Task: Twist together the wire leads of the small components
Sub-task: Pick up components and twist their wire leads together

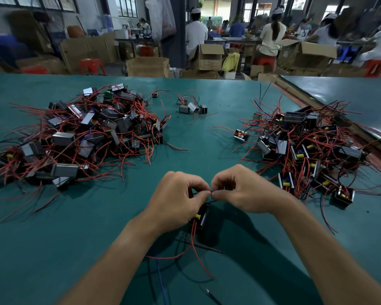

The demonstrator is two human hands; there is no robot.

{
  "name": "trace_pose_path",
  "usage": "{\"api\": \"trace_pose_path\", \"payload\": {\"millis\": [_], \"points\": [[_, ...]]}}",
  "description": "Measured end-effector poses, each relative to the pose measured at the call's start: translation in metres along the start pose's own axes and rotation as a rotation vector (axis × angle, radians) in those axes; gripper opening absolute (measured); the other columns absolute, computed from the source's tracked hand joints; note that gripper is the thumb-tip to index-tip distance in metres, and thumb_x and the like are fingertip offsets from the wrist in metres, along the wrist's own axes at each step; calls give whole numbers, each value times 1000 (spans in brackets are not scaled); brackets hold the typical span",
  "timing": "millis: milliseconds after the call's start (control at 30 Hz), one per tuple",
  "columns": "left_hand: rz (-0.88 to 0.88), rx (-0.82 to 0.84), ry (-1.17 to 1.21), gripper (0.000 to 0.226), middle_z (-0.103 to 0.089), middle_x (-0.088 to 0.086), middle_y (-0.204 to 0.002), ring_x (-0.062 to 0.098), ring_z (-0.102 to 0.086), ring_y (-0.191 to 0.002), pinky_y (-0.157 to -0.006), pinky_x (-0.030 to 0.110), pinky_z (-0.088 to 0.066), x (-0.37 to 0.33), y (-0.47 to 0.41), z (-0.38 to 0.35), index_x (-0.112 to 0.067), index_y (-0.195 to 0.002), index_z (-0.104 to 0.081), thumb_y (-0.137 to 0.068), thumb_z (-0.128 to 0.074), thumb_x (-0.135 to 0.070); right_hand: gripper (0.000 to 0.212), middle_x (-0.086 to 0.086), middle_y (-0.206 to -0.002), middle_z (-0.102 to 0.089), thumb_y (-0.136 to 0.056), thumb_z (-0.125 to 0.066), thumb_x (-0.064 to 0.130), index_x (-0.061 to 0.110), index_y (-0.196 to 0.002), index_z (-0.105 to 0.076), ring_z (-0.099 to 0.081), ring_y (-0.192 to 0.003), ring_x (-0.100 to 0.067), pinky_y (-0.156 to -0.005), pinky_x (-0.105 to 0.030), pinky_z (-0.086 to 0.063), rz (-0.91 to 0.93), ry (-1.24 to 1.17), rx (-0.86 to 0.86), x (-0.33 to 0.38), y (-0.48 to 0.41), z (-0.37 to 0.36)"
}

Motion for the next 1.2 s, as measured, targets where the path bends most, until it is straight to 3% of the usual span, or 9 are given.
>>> {"api": "trace_pose_path", "payload": {"millis": [167,233,400,567,767,967,1200], "points": [[-150,-33,-148,6,-68,-10,-63,7,-49,-49,-53,19,-38,-6,2,-3,-22,-82,-76,-81,-71,-24,35,3,-53,-45,-91,-58,6,18,-58,-56,-33,-44,-8,-44,-21,-25,-258,-260,165,-4,2,-3],[-127,-57,-131,7,-63,-11,-57,6,-46,-47,-51,19,-35,-5,2,-2,-22,-80,-75,-82,-69,-26,37,1,-55,-43,-92,-56,8,19,-57,-56,-29,-44,-9,-43,-20,-22,-283,-359,181,-6,3,-3],[110,-65,102,13,-63,-19,-55,-2,-49,-44,-48,10,-34,5,-1,-1,-20,-70,-73,-81,-71,-15,27,4,-58,-57,-94,-60,9,15,-68,-65,-36,-45,-8,-42,-16,-28,-180,-361,30,-6,3,4],[243,-36,267,12,-71,-7,-64,9,-61,-58,-60,30,-51,16,-5,-3,-20,-70,-73,-82,-72,-19,11,-21,-71,-61,-90,-63,6,7,-80,-69,-46,-52,-17,-46,-22,-37,-137,-289,-156,-13,-2,7],[309,-19,297,19,-66,-10,-58,-2,-50,-49,-52,15,-40,19,-6,-6,-14,-69,-73,-87,-70,-16,17,6,-54,-61,-91,-65,12,12,-74,-68,-52,-51,-16,-46,-23,-44,-197,-215,-28,-19,0,2],[418,10,419,19,-60,-2,-59,10,-47,-41,-44,20,-39,16,-7,-2,-6,-75,-66,-92,-59,-6,22,1,-57,-62,-88,-67,3,13,-69,-67,-52,-49,-11,-49,-21,-46,-104,-310,-43,-11,1,5],[513,62,575,18,-62,2,-65,11,-49,-42,-38,18,-38,11,-5,2,-6,-79,-63,-96,-56,-6,15,-6,-67,-68,-85,-68,-3,7,-75,-68,-56,-55,-15,-54,-23,-49,-19,-514,-66,-8,4,10]]}}
Point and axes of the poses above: each hand's wrist, its own y-axis away from the middle knuckle, its own z-axis out of the back of the hand, x = y × z, the point moved 3 cm from there along -y, towards the middle knuckle
